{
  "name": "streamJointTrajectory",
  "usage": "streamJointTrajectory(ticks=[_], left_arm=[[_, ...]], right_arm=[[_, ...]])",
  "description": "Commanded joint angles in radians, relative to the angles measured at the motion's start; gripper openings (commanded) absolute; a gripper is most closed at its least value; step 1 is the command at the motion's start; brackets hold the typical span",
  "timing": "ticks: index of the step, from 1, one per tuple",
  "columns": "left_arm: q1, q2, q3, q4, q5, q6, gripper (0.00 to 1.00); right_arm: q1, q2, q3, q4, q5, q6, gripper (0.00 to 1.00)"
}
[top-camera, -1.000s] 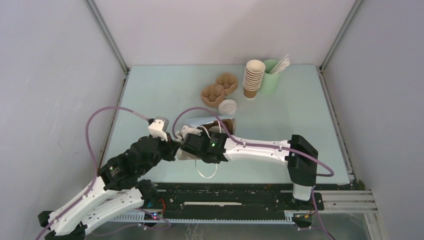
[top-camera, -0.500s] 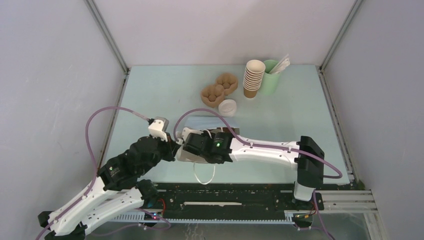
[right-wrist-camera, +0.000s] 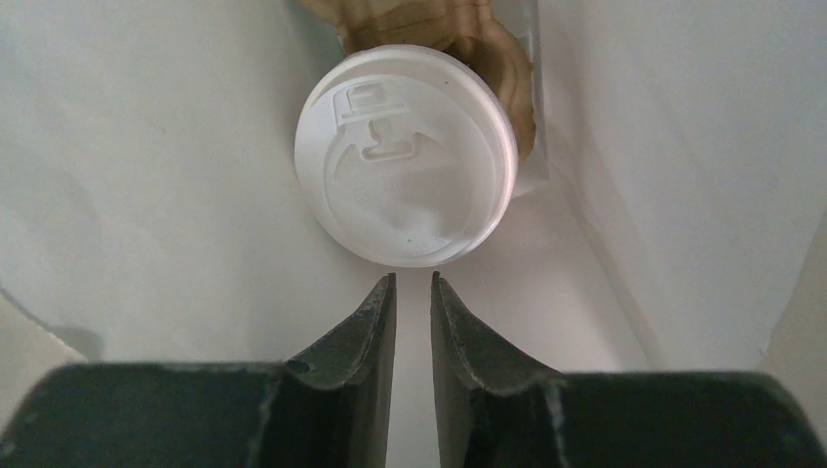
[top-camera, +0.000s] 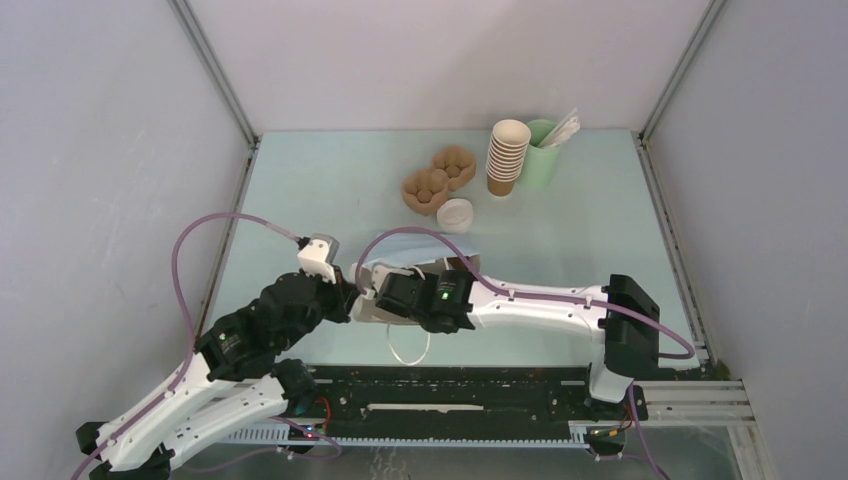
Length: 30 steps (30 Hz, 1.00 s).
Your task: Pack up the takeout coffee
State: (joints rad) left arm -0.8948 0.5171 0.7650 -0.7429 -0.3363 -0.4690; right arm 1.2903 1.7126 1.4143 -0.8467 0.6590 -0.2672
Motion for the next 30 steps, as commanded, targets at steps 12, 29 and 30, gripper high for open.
streamJointTrajectory(ticks=[12, 29, 30], left_arm=[[-0.003, 0.002, 0.027, 0.016, -0.006, 0.019, 0.0], [-0.004, 0.006, 0.019, 0.024, -0.001, 0.019, 0.0], [-0.004, 0.005, 0.017, 0.026, 0.002, 0.019, 0.0]], right_arm=[[-0.046, 0.122, 0.008, -0.063, 0.135, 0.059, 0.25], [-0.116, 0.134, 0.005, 0.162, 0.043, 0.037, 0.22], [-0.125, 0.138, 0.005, 0.18, 0.02, 0.033, 0.22]])
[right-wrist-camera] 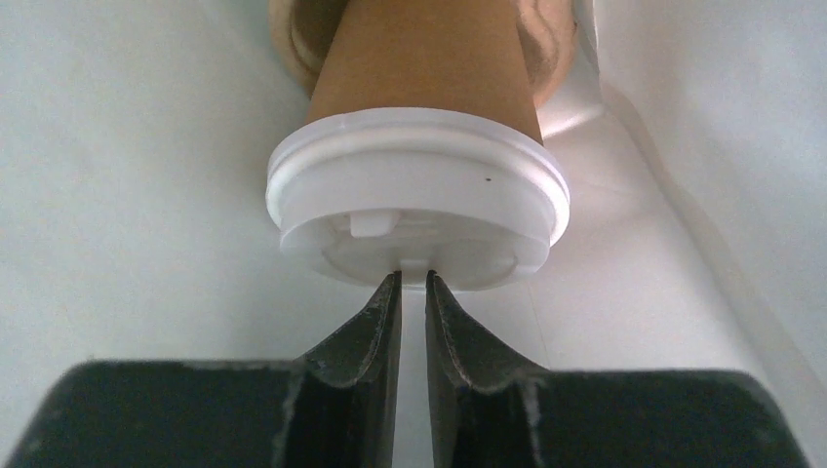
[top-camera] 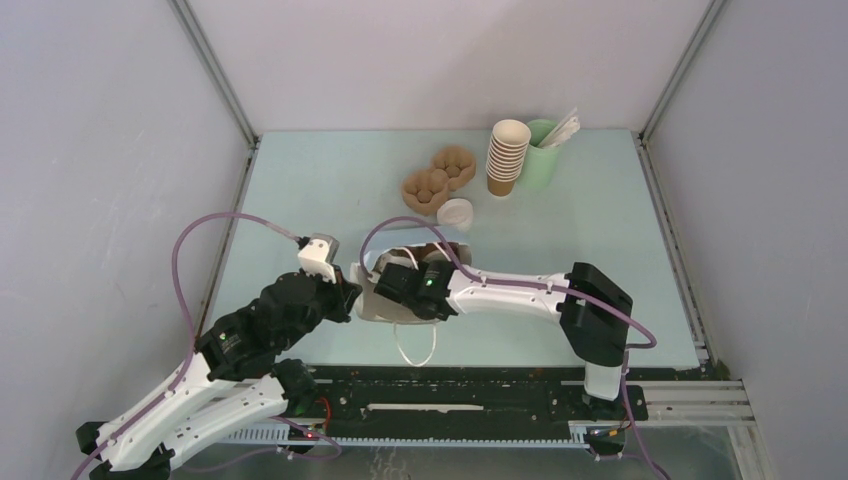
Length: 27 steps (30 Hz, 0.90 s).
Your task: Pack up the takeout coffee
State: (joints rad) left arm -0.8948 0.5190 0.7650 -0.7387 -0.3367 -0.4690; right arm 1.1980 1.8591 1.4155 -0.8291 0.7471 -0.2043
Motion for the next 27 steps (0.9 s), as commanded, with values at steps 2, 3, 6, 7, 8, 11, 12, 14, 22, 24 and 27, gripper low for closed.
streamJointTrajectory(ticks=[2, 3, 6, 7, 8, 11, 12, 14, 22, 24, 27], left_arm=[[-0.003, 0.004, 0.017, 0.021, 0.005, 0.018, 0.0], [-0.003, 0.003, 0.017, 0.021, 0.006, 0.02, 0.0], [-0.003, -0.004, 0.015, 0.021, 0.0, 0.02, 0.0], [-0.003, -0.006, 0.014, 0.021, -0.003, 0.019, 0.0], [-0.003, -0.007, 0.013, 0.022, -0.002, 0.019, 0.0], [-0.003, -0.007, 0.011, 0.023, -0.004, 0.018, 0.0], [-0.003, -0.006, 0.011, 0.022, -0.003, 0.017, 0.0], [-0.004, -0.004, 0.013, 0.023, -0.002, 0.017, 0.0], [-0.004, 0.002, 0.013, 0.022, 0.004, 0.017, 0.0], [-0.004, 0.006, 0.016, 0.023, 0.004, 0.017, 0.0], [-0.004, 0.011, 0.018, 0.022, 0.004, 0.018, 0.0]], right_arm=[[-0.045, 0.006, -0.005, 0.182, -0.082, -0.035, 0.22], [-0.047, 0.016, -0.004, 0.175, -0.078, -0.033, 0.22], [-0.034, 0.001, -0.004, 0.147, -0.064, -0.028, 0.22], [-0.029, -0.017, -0.003, 0.146, -0.06, -0.03, 0.22], [-0.024, -0.038, 0.0, 0.144, -0.054, -0.032, 0.23], [-0.011, -0.078, 0.057, 0.093, -0.033, -0.016, 0.24], [-0.007, -0.085, 0.074, 0.077, -0.027, -0.011, 0.25], [0.0, -0.097, 0.089, 0.058, -0.012, -0.009, 0.28], [0.007, -0.099, 0.062, 0.028, -0.01, 0.013, 0.29], [0.009, -0.107, 0.055, 0.032, -0.023, 0.018, 0.29], [0.01, -0.119, 0.05, 0.034, -0.027, 0.019, 0.29]])
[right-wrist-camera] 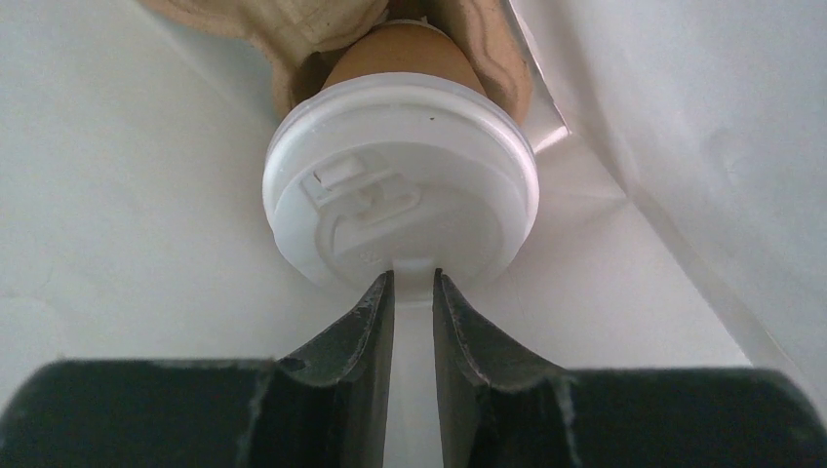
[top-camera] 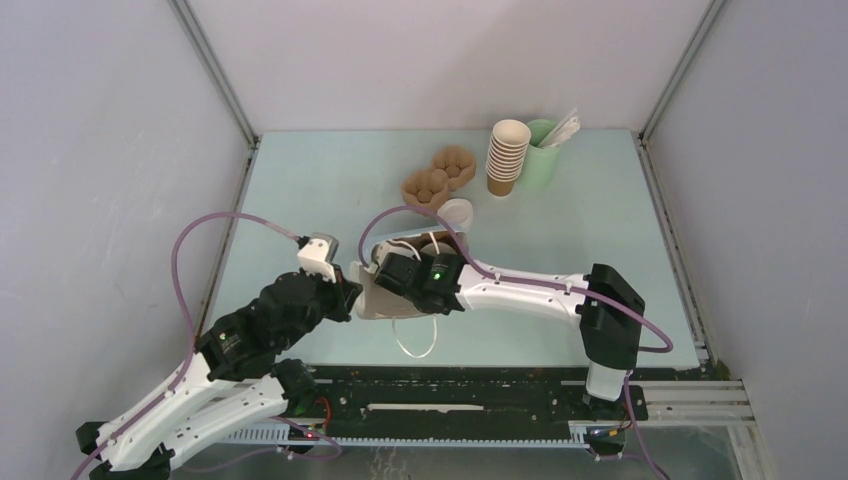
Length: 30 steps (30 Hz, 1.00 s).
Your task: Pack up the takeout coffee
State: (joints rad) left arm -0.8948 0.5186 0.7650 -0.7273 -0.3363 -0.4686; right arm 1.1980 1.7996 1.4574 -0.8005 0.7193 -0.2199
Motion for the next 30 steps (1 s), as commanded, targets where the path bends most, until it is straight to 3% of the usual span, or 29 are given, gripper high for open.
streamJointTrajectory(ticks=[1, 5, 15, 30], left_arm=[[-0.004, 0.011, 0.019, 0.011, 0.005, 0.017, 0.0], [-0.003, 0.008, 0.018, 0.011, 0.004, 0.016, 0.0], [-0.003, 0.017, 0.019, 0.011, 0.008, 0.016, 0.0], [-0.003, 0.005, 0.018, 0.009, 0.012, 0.013, 0.0]], right_arm=[[0.013, -0.064, 0.006, 0.005, -0.002, 0.034, 0.29], [0.032, -0.092, 0.002, 0.019, -0.018, 0.03, 0.34], [0.068, -0.101, 0.003, -0.019, -0.017, 0.051, 0.37], [0.038, -0.053, 0.013, 0.088, 0.046, -0.021, 0.29]])
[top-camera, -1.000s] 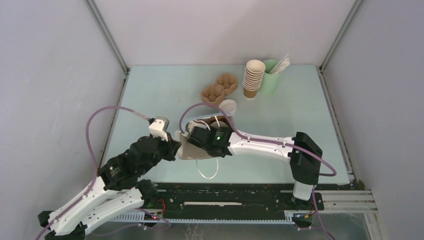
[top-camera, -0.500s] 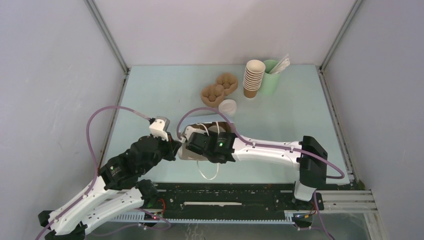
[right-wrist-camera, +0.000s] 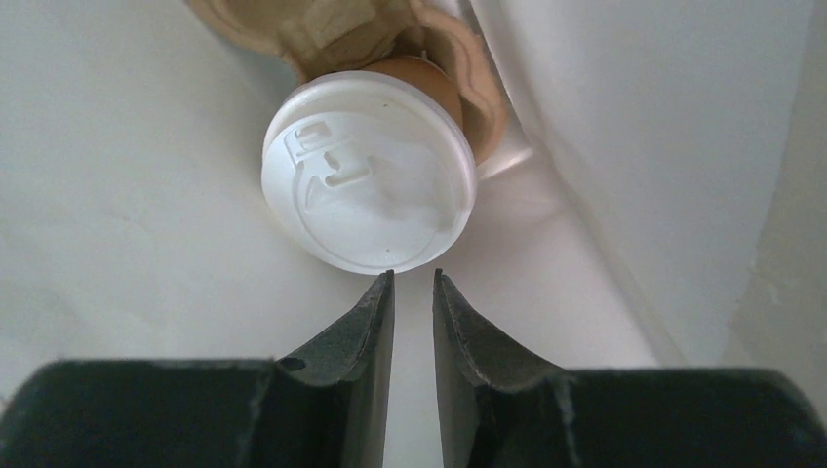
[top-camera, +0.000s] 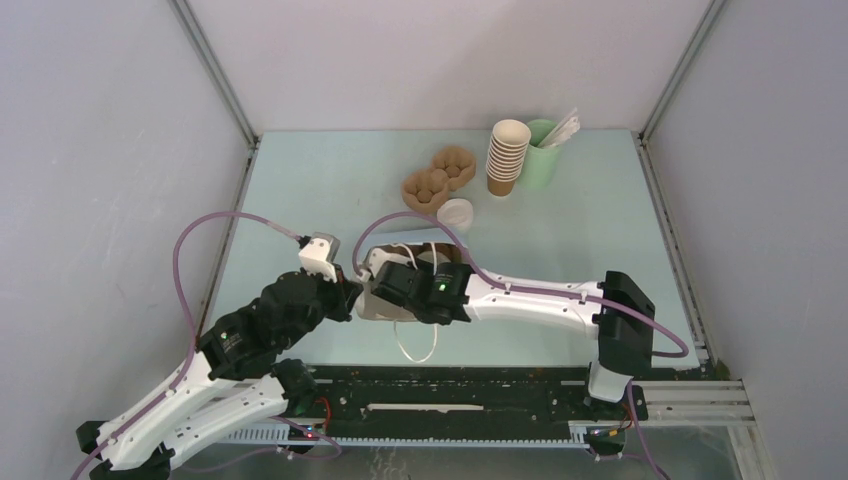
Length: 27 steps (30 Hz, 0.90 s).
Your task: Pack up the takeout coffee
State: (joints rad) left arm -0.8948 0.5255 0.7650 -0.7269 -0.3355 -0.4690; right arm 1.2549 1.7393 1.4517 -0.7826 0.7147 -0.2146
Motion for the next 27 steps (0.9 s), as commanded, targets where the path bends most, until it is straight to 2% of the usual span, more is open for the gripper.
streamJointTrajectory(ticks=[1, 8, 12, 16, 27], left_arm=[[-0.003, -0.002, 0.02, 0.008, 0.012, 0.014, 0.0], [-0.003, -0.001, 0.02, 0.006, 0.015, 0.015, 0.0], [-0.003, 0.003, 0.019, 0.006, 0.009, 0.014, 0.0], [-0.003, 0.005, 0.021, 0.006, 0.003, 0.014, 0.0], [-0.003, -0.001, 0.018, 0.004, 0.0, 0.013, 0.0]], right_arm=[[-0.023, 0.013, 0.019, 0.074, 0.051, -0.03, 0.29], [-0.064, 0.054, -0.026, 0.162, 0.051, -0.063, 0.27], [-0.095, 0.106, -0.049, 0.25, 0.055, -0.087, 0.22], [-0.093, 0.123, -0.082, 0.369, 0.037, -0.141, 0.22], [-0.052, 0.001, -0.083, 0.258, 0.042, -0.086, 0.25]])
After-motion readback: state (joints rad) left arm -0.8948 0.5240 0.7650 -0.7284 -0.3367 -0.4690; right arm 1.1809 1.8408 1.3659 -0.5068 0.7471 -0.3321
